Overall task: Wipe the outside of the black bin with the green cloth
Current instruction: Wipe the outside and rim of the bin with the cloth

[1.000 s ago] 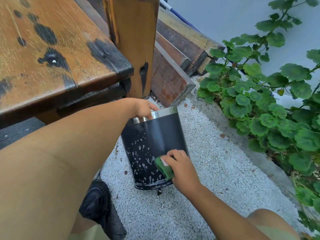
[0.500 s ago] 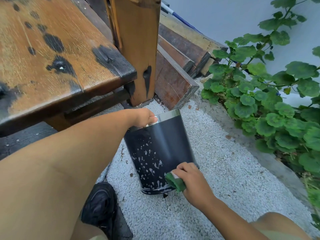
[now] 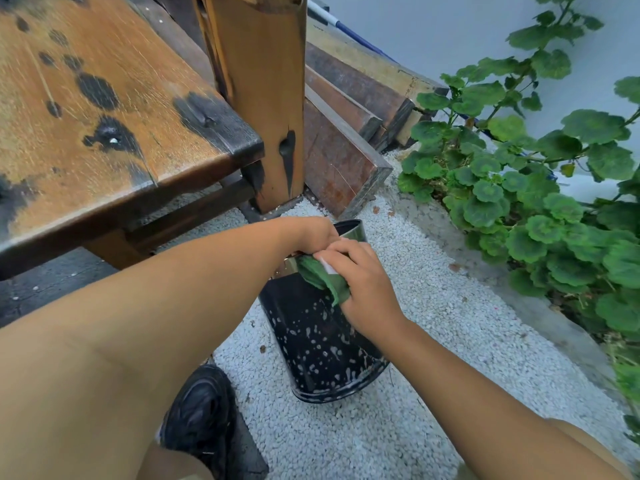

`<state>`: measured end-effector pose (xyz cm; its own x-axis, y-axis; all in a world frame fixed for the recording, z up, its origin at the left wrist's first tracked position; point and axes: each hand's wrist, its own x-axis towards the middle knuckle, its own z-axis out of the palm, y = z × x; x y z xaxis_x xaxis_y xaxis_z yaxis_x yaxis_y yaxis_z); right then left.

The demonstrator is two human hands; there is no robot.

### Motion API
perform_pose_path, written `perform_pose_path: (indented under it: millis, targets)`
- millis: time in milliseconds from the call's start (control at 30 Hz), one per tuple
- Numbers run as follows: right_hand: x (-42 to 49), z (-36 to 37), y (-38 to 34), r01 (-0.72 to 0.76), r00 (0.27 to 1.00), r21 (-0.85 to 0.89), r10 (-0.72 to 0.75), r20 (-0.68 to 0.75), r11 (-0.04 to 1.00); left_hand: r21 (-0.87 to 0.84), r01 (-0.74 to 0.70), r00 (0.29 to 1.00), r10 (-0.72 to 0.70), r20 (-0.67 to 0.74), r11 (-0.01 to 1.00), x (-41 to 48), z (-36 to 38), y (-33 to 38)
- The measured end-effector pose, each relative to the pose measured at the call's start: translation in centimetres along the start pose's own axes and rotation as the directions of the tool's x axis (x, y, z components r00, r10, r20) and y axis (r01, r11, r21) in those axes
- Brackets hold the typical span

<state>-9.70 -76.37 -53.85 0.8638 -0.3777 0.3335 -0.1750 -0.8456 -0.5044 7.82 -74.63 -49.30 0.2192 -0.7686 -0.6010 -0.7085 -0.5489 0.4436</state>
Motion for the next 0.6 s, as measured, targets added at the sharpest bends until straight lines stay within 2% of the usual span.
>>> perform_pose_path:
  millis: [133, 267, 367, 533, 600]
  targets:
    - [0.6, 1.3, 0.6, 0.014, 0.995, -0.059, -0.008, 0.099, 0.998, 0.031, 0.082, 0.988, -0.077, -0.138, 0.996, 0.4, 0.3, -0.1]
    - [-0.4, 1.6, 1.9, -0.040, 0.984, -0.059, 0.050, 0.171, 0.997, -0.021, 0.148, 0.972, -0.149, -0.184, 0.989, 0.5, -0.9, -0.2]
    - [-2.6, 1.7, 2.6, -0.058, 0.950, -0.095, 0.084, 0.302, 0.994, -0.198, 0.176, 0.961, -0.211, -0.176, 0.964, 0.5, -1.8, -1.8]
    - [-7.4, 1.6, 3.2, -0.060, 0.901, -0.101, 0.097, 0.424, 0.993, -0.273, 0.167, 0.966, -0.213, -0.146, 0.947, 0.4, -2.1, -3.6]
    - [-8.8, 1.3, 3.3, -0.075, 0.892, -0.099, 0.111, 0.438, 0.992, -0.355, 0.137, 0.974, -0.191, -0.122, 0.925, 0.5, -2.0, -4.2]
